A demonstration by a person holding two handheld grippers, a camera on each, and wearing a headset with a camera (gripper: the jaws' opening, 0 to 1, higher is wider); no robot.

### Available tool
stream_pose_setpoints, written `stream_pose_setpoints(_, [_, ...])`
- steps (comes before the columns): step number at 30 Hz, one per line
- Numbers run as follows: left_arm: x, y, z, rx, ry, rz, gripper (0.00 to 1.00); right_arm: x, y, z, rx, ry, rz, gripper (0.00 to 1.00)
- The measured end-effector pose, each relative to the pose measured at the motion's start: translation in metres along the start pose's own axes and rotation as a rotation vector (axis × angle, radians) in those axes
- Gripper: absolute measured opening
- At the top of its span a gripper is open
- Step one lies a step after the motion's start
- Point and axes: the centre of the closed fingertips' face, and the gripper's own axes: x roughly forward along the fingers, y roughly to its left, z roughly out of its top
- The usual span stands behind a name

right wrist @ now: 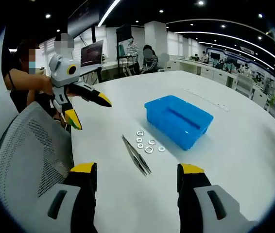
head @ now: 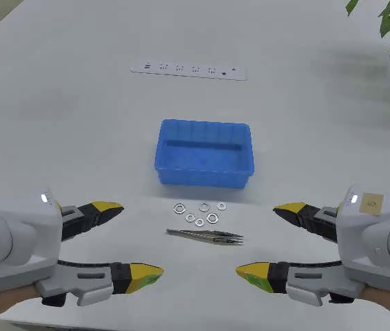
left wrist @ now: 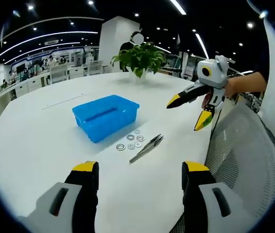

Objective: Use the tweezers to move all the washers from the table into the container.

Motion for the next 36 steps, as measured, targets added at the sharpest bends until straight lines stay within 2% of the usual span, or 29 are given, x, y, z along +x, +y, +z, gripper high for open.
stream_pose_setpoints(5, [-0.002, 0.003, 0.000, -0.008, -0.002, 0.011, 0.79, 0.001, 0.005, 0.000, 0.008, -0.009, -0.001, 0.71])
stream_pose_setpoints(13, [-0.001, -0.002, 0.000, -0.005, 0.000, 0.006, 0.79, 0.003, 0.012, -0.002, 0.006, -0.008, 0.014, 0.71])
stream_pose_setpoints(28, [0.000, -0.012, -0.002, -0.019, 0.003, 0.007, 0.79, -0.001, 0.010, -0.005, 0.025, -0.019, 0.003, 0.70])
stream_pose_setpoints(36, [0.002, -0.012, -0.007, -0.024, 0.014, 0.003, 0.78, 0.002, 0.010, -0.006, 0.031, -0.014, 0.009, 0.70])
